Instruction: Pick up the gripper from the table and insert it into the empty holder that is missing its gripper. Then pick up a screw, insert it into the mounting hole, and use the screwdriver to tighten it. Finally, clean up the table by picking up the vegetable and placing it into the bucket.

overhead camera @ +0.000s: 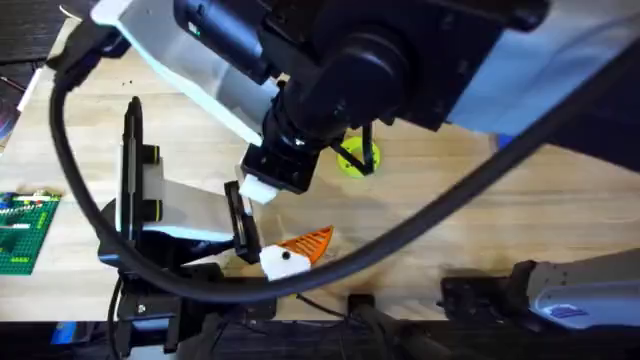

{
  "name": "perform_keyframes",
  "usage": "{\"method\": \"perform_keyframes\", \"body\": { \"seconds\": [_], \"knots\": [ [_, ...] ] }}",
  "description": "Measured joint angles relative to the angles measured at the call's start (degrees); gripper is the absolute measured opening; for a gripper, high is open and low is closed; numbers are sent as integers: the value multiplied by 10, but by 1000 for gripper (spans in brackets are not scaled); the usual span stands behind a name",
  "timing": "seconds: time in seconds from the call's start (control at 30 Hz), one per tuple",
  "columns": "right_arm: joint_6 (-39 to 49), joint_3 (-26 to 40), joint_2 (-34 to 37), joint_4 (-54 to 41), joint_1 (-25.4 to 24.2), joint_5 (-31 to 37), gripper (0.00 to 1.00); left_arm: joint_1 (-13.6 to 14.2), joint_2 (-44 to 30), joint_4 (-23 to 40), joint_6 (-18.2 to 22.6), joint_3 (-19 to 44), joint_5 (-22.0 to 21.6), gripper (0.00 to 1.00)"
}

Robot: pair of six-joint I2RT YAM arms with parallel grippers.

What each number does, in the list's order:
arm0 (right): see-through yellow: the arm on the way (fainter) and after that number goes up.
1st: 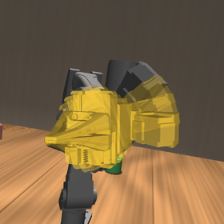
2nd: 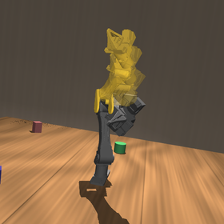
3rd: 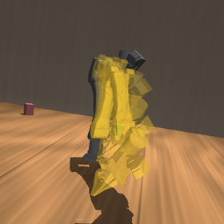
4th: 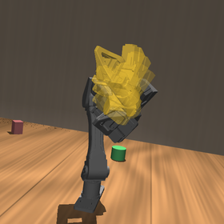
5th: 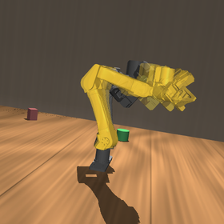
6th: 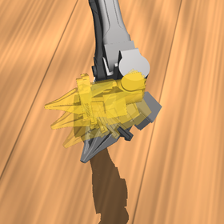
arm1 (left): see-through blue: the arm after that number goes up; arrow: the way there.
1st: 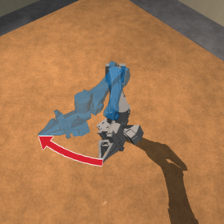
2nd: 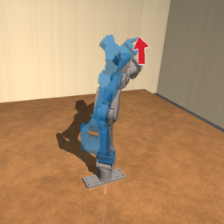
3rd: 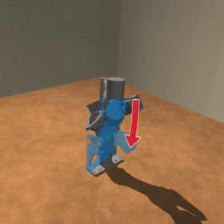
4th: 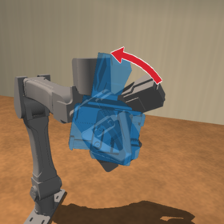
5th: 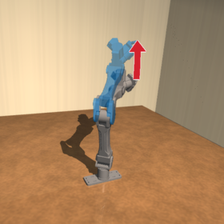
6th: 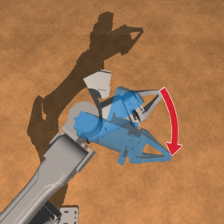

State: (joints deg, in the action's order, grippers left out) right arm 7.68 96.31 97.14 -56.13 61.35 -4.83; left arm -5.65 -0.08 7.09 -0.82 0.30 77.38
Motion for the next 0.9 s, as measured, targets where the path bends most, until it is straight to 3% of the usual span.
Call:
{"method": "perform_keyframes", "body": {
  "seconds": [0.03,0.1,0.17,0.2,0.4,0.9],
  "knots": [
    [1,0,0,2,-1,-1,479,0,0,0,0,0,0,993],
    [1,0,0,4,-6,-3,628,0,0,0,0,0,0,993],
    [2,0,0,5,-14,-4,916,0,0,0,0,0,0,993],
    [4,0,0,4,-20,-4,967,0,0,0,0,0,0,993],
    [3,2,0,28,-70,-6,989,0,0,0,0,0,0,993],
    [3,12,0,75,-270,-6,992,0,0,0,0,0,0,996]
  ]
}}
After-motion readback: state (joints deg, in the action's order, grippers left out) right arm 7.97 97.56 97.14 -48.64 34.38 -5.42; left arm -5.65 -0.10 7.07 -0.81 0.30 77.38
